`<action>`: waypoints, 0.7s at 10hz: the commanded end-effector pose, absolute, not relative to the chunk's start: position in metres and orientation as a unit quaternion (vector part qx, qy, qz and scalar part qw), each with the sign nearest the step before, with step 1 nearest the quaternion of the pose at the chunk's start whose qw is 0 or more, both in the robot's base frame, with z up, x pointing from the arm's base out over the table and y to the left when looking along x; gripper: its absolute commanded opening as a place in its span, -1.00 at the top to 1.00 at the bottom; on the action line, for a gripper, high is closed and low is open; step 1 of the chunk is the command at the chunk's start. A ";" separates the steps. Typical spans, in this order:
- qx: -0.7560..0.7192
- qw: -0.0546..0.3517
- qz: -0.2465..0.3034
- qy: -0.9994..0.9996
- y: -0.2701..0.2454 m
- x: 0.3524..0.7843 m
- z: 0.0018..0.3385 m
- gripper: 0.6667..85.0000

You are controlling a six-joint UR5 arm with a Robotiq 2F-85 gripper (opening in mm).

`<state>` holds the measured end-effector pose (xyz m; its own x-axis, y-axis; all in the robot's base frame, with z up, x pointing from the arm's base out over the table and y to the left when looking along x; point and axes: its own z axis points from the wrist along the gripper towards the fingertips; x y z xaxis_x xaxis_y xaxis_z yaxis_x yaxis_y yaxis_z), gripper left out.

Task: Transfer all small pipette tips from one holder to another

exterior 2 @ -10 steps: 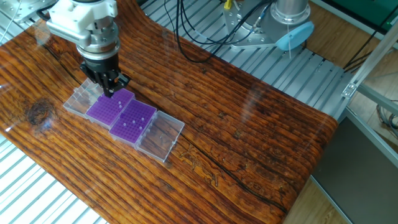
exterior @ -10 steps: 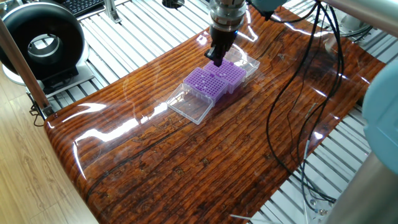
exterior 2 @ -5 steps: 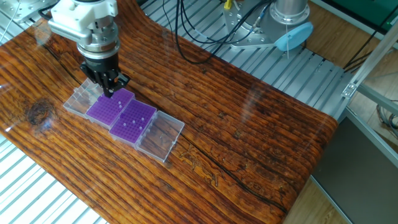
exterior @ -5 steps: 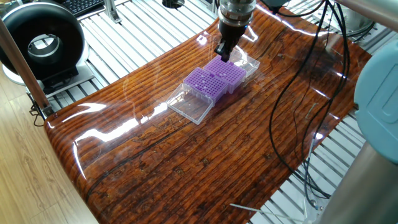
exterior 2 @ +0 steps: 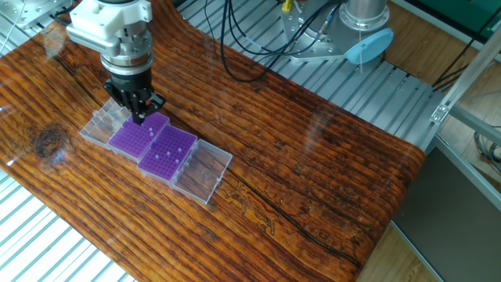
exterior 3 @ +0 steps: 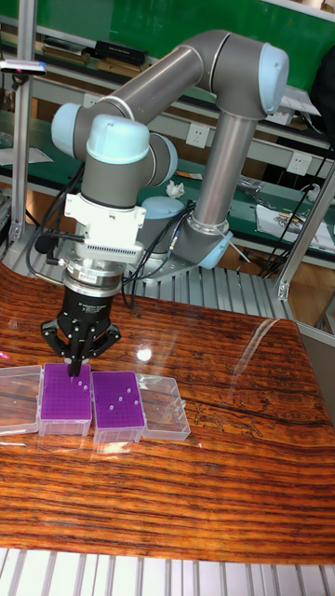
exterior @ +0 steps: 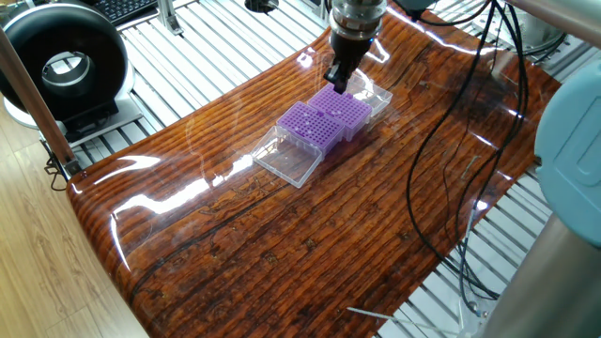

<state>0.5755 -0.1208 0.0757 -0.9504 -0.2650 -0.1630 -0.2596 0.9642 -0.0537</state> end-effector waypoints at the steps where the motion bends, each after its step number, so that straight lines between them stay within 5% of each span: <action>1: -0.130 0.093 -0.009 0.987 -0.119 0.577 0.073 0.98; 7: -0.132 0.103 -0.004 0.986 -0.117 0.580 0.072 0.98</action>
